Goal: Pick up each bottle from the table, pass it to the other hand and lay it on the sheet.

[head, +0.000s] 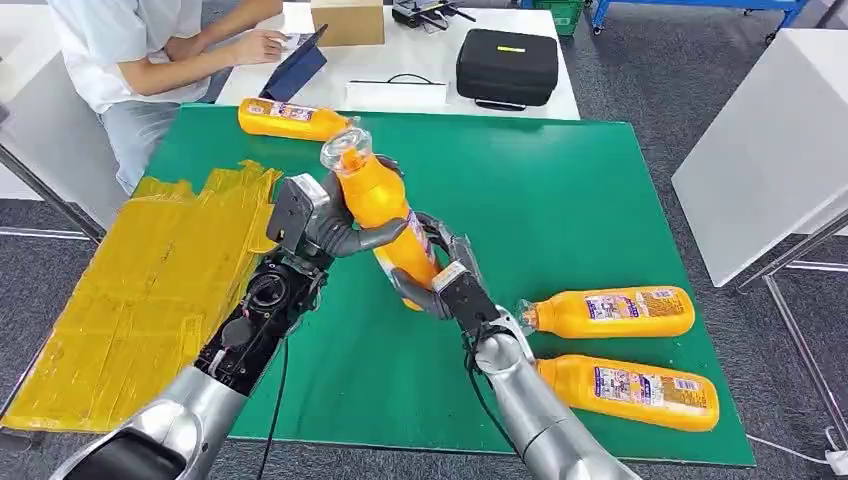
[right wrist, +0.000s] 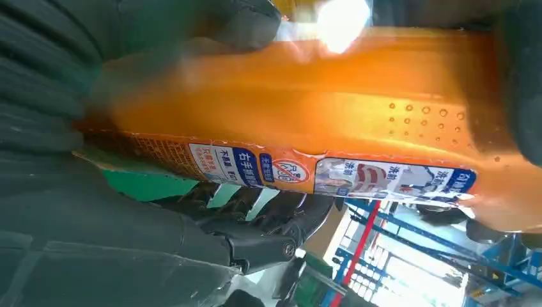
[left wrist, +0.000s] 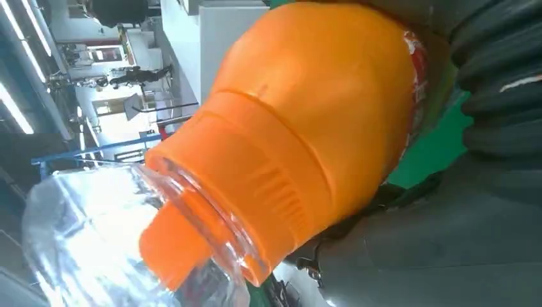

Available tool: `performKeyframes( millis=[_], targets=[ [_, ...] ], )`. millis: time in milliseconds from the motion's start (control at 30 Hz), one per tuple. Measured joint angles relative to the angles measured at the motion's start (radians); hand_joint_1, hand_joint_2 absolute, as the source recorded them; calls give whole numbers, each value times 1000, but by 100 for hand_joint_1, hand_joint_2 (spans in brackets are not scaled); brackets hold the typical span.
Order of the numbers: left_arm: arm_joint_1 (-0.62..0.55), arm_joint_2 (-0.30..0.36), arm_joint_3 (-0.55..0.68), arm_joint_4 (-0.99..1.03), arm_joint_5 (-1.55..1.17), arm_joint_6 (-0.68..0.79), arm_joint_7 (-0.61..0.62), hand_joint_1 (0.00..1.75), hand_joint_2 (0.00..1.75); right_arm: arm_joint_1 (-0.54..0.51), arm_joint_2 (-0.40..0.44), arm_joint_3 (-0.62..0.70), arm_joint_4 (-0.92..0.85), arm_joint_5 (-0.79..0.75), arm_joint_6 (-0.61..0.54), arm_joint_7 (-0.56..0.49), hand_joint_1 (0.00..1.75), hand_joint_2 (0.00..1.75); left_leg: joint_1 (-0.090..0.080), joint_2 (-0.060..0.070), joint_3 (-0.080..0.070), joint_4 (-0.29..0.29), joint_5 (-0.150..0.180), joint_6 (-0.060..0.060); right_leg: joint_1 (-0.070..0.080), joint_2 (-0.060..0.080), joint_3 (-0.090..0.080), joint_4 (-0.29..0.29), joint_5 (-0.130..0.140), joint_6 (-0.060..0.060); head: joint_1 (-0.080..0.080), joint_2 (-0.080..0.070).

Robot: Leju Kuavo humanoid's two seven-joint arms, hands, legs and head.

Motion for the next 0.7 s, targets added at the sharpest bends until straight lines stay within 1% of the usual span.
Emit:
performKeyframes(
  millis=[400,433,467,500,700],
  targets=[
    [3,0,23,1,15,-7,-3,175,175,-14,9,1,21,0,2,0,175,175,0,0,0,0,0,0,0,0,0,0,0,0,0,0],
    [4,0,23,1,15,-7,-3,175,175,-14,9,1,22,0,2,0,145,175,0,0,0,0,0,0,0,0,0,0,0,0,0,0],
    [4,0,23,1,15,-7,-3,175,175,-14,9,1,23,0,2,0,9,175,0,0,0,0,0,0,0,0,0,0,0,0,0,0],
    [4,0,24,1,16,-7,-3,175,175,-15,10,1,24,0,2,0,0,175,0,0,0,0,0,0,0,0,0,0,0,0,0,0],
    [4,3,41,1,41,-18,-11,175,175,-15,11,8,15,-5,24,0,0,175,0,0,0,0,0,0,0,0,0,0,0,0,0,0]
  ],
)
